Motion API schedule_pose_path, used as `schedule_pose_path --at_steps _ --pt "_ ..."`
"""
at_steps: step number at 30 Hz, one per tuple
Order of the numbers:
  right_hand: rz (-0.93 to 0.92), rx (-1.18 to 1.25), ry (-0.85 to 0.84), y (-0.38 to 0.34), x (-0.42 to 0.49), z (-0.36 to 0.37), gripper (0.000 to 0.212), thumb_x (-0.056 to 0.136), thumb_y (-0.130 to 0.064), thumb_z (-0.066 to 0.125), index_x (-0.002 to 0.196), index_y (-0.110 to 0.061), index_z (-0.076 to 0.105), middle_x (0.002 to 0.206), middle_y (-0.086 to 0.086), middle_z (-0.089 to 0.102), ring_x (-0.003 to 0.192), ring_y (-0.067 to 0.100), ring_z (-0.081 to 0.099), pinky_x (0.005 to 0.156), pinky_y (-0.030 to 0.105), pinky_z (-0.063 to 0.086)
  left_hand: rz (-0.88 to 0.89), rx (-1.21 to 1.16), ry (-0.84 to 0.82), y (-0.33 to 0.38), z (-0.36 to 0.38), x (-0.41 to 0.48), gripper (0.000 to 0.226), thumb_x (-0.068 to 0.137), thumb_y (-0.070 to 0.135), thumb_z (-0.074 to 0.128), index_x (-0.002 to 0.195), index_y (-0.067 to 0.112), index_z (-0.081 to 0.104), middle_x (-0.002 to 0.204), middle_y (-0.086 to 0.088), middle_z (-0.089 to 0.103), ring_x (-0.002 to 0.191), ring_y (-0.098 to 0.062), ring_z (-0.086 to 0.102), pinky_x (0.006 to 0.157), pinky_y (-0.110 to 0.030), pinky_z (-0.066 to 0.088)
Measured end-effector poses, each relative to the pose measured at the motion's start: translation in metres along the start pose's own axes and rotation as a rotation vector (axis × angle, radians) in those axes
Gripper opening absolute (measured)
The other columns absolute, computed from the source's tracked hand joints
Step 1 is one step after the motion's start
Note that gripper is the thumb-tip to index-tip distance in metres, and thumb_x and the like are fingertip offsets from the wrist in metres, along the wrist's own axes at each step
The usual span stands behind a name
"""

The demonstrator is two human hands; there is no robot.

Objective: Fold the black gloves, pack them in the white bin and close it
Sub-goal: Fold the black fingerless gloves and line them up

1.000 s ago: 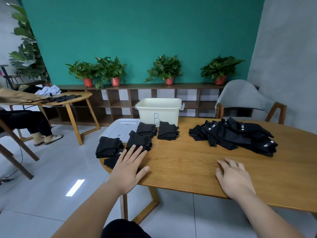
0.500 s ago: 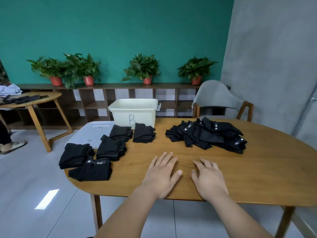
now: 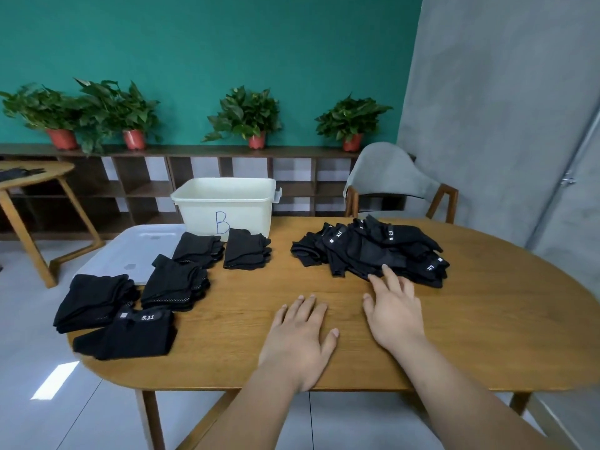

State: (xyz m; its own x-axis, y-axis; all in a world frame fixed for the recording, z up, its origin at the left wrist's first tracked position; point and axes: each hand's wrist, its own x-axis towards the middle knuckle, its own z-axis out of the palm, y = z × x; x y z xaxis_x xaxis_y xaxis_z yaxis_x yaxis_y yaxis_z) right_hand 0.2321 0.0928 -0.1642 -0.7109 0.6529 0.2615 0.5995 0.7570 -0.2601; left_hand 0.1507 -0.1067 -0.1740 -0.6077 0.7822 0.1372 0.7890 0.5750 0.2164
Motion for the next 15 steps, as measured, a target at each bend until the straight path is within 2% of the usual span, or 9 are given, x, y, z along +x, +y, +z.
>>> schedule_pose_path --at_steps 4,7,9,12,15 --pt "-0.031 -0.128 -0.053 0.013 0.024 0.004 0.06 0.108 -0.055 0.025 0.162 -0.031 0.034 0.176 -0.004 -0.003 0.16 0.03 -0.005 0.129 0.049 0.015 0.007 -0.005 0.012 0.0 0.0 0.001 0.069 0.107 0.065 0.014 0.168 0.034 0.013 0.177 0.008 0.004 0.162 -0.012 -0.005 0.132 -0.042 -0.001" --pt "-0.089 -0.213 -0.074 0.013 0.04 0.008 0.064 0.106 -0.055 0.023 0.164 -0.026 0.031 0.176 -0.004 -0.004 0.16 0.03 -0.013 0.13 0.05 0.006 0.004 -0.006 0.023 0.0 0.002 0.002 0.069 0.106 0.066 0.015 0.167 0.034 0.014 0.177 0.008 0.004 0.162 -0.012 -0.004 0.132 -0.042 -0.002" --pt "-0.06 -0.195 -0.097 0.015 0.046 0.01 0.066 0.106 -0.052 0.023 0.165 -0.022 0.027 0.176 -0.005 0.0 0.16 0.029 -0.013 0.131 0.049 0.004 0.004 -0.006 0.03 -0.001 0.003 0.003 0.069 0.106 0.066 0.016 0.167 0.034 0.016 0.177 0.008 0.006 0.162 -0.012 -0.004 0.132 -0.041 -0.002" --pt "-0.051 -0.167 -0.02 0.016 0.045 0.013 0.064 0.106 -0.046 0.028 0.163 -0.017 0.031 0.173 -0.003 0.019 0.161 0.027 -0.002 0.131 0.047 0.007 0.001 -0.01 0.032 -0.002 0.003 0.003 0.068 0.106 0.066 0.016 0.167 0.034 0.018 0.176 0.008 0.007 0.162 -0.012 -0.003 0.132 -0.041 -0.001" --pt "-0.163 -0.128 0.226 0.016 0.034 0.011 0.05 0.103 -0.031 0.047 0.147 -0.011 0.057 0.155 0.0 0.052 0.153 0.025 0.029 0.127 0.047 0.023 -0.001 -0.019 0.041 -0.002 0.003 0.003 0.068 0.106 0.066 0.018 0.166 0.034 0.019 0.176 0.009 0.009 0.162 -0.011 -0.001 0.132 -0.041 0.0"
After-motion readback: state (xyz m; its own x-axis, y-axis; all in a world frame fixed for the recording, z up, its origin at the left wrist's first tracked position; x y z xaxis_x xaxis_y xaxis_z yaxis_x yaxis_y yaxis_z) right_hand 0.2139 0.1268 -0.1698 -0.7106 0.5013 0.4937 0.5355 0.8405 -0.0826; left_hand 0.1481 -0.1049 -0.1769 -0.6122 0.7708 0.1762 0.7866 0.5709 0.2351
